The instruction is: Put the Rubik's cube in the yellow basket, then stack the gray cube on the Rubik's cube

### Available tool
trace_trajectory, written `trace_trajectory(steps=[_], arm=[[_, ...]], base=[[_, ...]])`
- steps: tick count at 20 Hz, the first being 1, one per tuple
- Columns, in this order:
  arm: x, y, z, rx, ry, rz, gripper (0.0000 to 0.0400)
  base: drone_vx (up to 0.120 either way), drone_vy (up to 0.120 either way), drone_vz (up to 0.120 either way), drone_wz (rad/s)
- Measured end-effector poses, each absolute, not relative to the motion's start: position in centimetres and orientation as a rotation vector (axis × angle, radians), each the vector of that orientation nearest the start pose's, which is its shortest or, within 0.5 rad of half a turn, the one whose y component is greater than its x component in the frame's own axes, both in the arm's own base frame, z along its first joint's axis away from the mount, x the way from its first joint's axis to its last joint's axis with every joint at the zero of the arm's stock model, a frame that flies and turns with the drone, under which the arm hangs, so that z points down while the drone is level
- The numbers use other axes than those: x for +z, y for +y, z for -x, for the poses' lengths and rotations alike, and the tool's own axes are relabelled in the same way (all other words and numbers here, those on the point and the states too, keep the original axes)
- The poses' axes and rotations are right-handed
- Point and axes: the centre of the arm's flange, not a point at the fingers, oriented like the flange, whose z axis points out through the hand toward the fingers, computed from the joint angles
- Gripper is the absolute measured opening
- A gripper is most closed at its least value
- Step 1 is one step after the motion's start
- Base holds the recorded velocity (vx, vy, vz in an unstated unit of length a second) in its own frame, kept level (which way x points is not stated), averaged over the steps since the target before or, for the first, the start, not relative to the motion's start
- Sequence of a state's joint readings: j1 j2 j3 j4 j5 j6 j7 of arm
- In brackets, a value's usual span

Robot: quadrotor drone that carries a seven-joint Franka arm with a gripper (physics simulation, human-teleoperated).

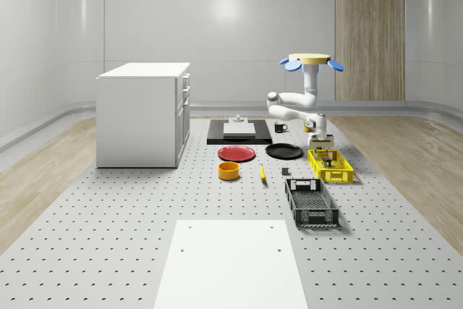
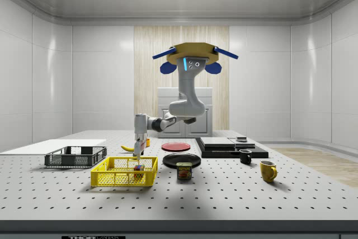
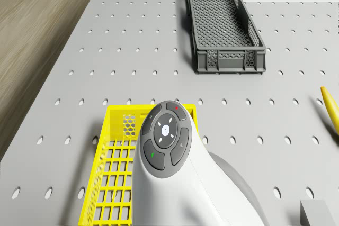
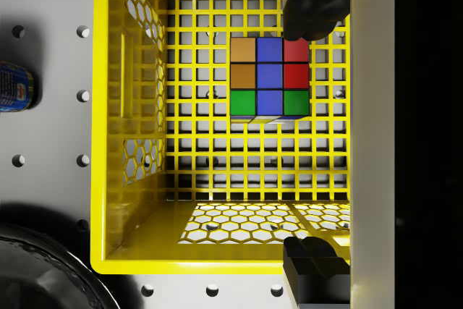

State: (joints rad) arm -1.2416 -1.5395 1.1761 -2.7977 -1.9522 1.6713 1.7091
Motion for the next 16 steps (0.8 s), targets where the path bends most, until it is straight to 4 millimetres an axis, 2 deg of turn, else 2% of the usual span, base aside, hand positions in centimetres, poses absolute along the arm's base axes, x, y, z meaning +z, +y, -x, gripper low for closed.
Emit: trace_trajectory(steps=[4, 13, 16], arm=[[55.07, -0.39, -31.28, 0.786, -0.002, -0.001, 0.0400], [55.07, -0.39, -31.28, 0.786, -0.002, -0.001, 0.0400], [55.07, -0.39, -31.28, 0.786, -0.002, -0.001, 0.0400]], base=[[0.000, -0.120, 0.000, 0.000], [0.116, -0.120, 0.000, 0.000], [0.000, -0.120, 0.000, 0.000]])
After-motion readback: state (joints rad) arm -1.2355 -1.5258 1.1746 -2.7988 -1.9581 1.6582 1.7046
